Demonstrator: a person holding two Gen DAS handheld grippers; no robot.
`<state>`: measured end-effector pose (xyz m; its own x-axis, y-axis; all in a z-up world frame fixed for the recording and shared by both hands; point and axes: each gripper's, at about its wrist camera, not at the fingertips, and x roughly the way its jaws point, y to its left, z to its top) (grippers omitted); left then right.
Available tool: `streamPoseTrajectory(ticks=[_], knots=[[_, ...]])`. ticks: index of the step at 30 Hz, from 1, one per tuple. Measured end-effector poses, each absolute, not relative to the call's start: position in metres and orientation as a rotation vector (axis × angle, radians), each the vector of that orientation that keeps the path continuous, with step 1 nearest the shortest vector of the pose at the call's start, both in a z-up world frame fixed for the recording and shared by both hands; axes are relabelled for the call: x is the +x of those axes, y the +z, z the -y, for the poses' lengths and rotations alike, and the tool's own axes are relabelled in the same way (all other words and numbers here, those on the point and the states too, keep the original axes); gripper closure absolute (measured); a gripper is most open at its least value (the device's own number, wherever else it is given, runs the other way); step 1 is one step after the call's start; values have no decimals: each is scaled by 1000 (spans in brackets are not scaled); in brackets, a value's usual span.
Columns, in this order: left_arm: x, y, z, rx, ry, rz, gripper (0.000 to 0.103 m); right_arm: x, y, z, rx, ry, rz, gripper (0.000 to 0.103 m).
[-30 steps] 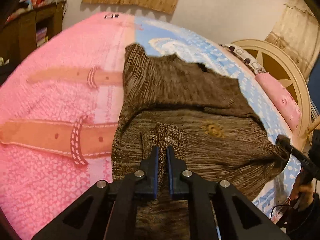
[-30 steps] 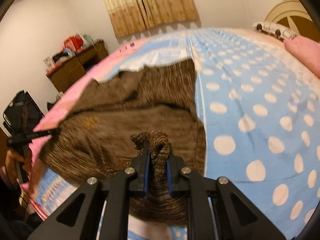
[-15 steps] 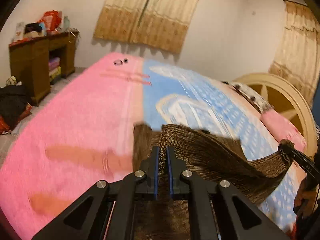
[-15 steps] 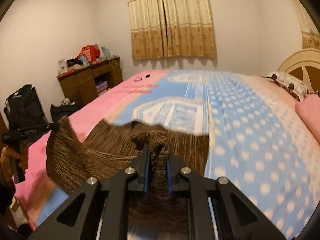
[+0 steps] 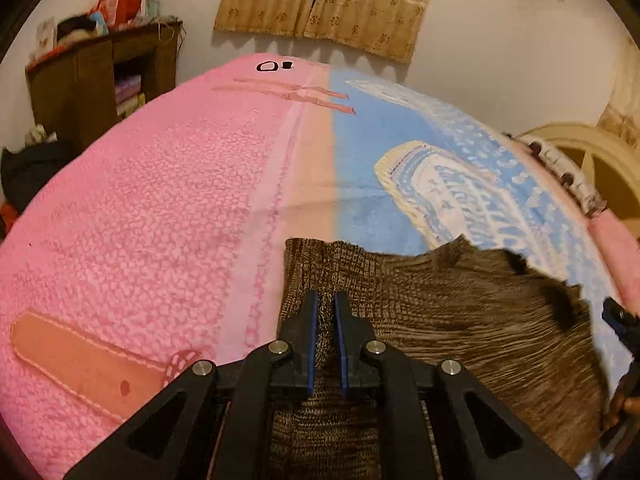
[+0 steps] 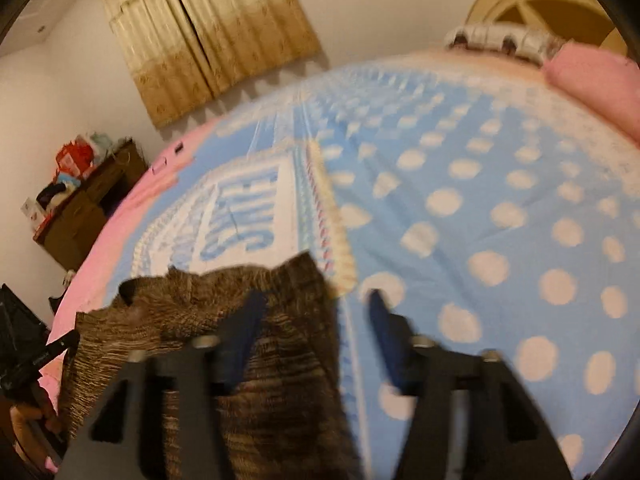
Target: Fold small clothes
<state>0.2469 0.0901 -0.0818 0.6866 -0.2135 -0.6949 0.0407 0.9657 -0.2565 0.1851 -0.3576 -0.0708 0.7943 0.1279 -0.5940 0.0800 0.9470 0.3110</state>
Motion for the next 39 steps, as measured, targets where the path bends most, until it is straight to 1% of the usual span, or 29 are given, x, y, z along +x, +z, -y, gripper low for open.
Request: streamPoseTrajectory(ticks=[1, 2, 3, 4, 6, 7, 8, 10, 11, 13, 15, 20, 22, 23, 24, 26, 28, 30, 32, 33, 34, 35, 36, 38, 39], knots=[[244, -77, -93, -242, -152, -798, 95, 174, -62, 355, 305, 41, -615, 26], [241, -69, -95, -245, -156, -790, 95, 167, -56, 351, 279, 64, -592, 25], [237, -62, -95, -237, -152, -777, 95, 162, -50, 346, 255, 94, -583, 26], [231, -54, -94, -218, -151, -758, 95, 157, -44, 338, 229, 151, -590, 30], [220, -45, -84, -174, -162, -742, 95, 161, -43, 315, 174, 265, -669, 60], [217, -43, -82, -163, -167, -739, 95, 165, -45, 305, 140, 282, -705, 64], [207, -42, -76, -160, -168, -738, 95, 170, -49, 291, 97, 302, -747, 66], [195, -44, -72, -174, -186, -730, 95, 177, -56, 278, 50, 287, -768, 66], [189, -47, -68, -174, -203, -724, 95, 182, -54, 277, 34, 247, -749, 65], [187, -56, -61, -140, -192, -718, 95, 194, -48, 288, 73, 199, -696, 62], [189, -61, -59, -98, -173, -713, 95, 212, -49, 295, 82, 180, -698, 57], [206, -48, -87, -211, -136, -684, 95, 247, -80, 283, -67, 190, -852, 58], [211, -40, -97, -213, -90, -663, 95, 254, -94, 278, -109, 188, -897, 62], [213, -34, -105, -212, -72, -649, 95, 252, -95, 279, -106, 195, -885, 73], [214, -30, -111, -210, -63, -638, 95, 250, -92, 278, -113, 201, -876, 88], [215, -20, -125, -209, -23, -609, 95, 240, -80, 282, -117, 145, -805, 88], [214, -15, -133, -213, 3, -587, 95, 234, -65, 304, -2, 65, -712, 88], [216, -13, -136, -221, 11, -593, 95, 238, -63, 323, 92, 9, -710, 86], [214, -15, -131, -230, -21, -620, 95, 243, -69, 336, 94, -72, -751, 85], [213, -17, -125, -223, -58, -631, 95, 242, -69, 340, 91, -106, -754, 82], [210, -21, -118, -207, -92, -642, 95, 236, -68, 348, 121, -120, -744, 76], [207, -26, -105, -182, -124, -656, 95, 233, -67, 353, 160, -113, -735, 51], [205, -31, -96, -163, -142, -672, 95, 227, -65, 360, 213, -114, -721, 31], [202, -45, -75, -127, -199, -723, 95, 206, -55, 363, 265, -118, -664, 31], [202, -50, -68, -116, -221, -737, 94, 194, -49, 357, 246, -77, -649, 33]])
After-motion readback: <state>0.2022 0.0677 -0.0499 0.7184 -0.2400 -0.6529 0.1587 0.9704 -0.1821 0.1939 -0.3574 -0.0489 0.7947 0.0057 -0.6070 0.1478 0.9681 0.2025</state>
